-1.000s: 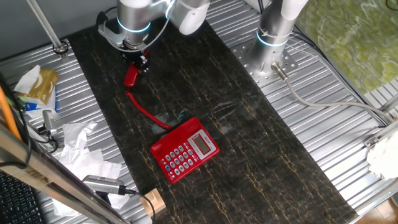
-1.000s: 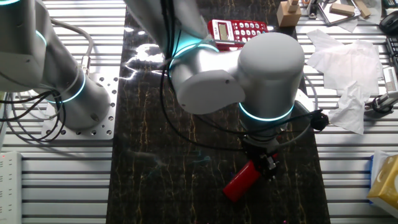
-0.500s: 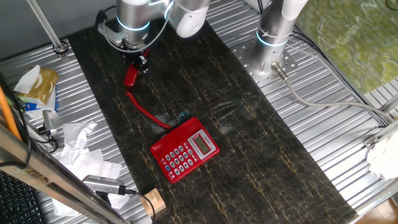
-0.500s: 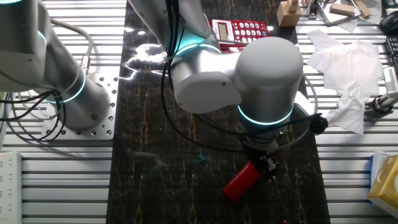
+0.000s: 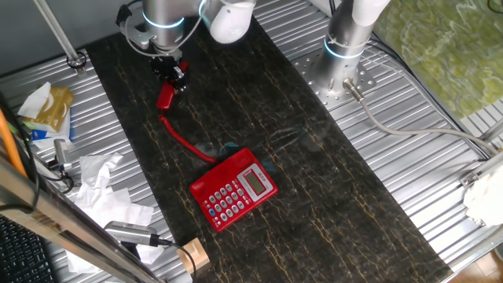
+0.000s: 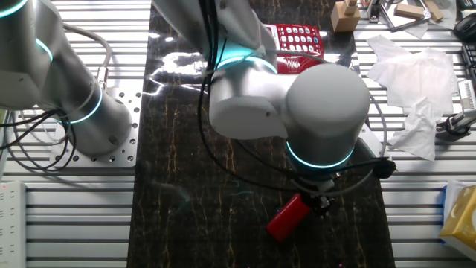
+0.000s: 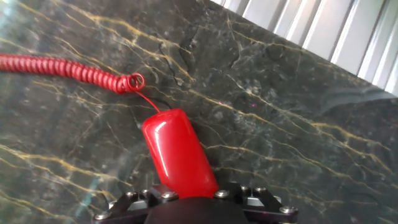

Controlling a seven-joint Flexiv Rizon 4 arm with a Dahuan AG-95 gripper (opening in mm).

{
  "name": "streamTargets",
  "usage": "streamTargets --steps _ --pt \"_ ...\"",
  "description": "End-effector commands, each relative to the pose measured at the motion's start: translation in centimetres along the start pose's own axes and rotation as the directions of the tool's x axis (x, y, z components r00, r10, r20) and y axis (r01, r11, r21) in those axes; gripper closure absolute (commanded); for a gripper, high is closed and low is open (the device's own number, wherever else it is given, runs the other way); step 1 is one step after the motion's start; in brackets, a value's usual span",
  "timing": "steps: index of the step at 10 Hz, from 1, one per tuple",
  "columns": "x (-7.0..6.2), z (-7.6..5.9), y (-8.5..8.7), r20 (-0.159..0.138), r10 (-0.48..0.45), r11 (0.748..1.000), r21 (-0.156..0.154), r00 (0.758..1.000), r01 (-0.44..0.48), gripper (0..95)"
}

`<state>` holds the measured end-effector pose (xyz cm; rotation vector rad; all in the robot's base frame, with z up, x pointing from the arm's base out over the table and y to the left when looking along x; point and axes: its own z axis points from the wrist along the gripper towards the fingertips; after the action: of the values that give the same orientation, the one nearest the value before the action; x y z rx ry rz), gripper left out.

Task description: Place the handset of the telephone on the corresponding phone cradle

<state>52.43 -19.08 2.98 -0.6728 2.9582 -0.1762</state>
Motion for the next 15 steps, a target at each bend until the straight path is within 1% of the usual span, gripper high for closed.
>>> streamTargets --steps 1,2,3,7,9,11,13,15 --pt "0.30 -0.12 -0.04 0.000 0.002 1.000 0.002 1.000 -0.002 38.0" --pt "0.37 -0.10 0.04 -0.001 0.008 1.000 0.002 1.000 -0.008 19.0" --pt "0.45 -0.09 0.09 -0.012 0.006 1.000 0.015 1.000 -0.006 19.0" --pt "0.65 -0.07 0.23 -0.007 0.007 1.000 0.004 1.000 -0.007 19.0" --pt "0.71 -0.06 0.26 -0.011 0.004 1.000 0.004 1.000 -0.004 19.0" --pt "0.98 -0.05 0.44 -0.011 0.009 1.000 -0.008 1.000 -0.009 19.0" --pt "1.09 -0.05 0.51 -0.010 0.011 1.000 -0.012 1.000 -0.011 19.0" --pt "1.09 -0.05 0.51 -0.004 0.010 1.000 -0.028 1.000 -0.010 19.0"
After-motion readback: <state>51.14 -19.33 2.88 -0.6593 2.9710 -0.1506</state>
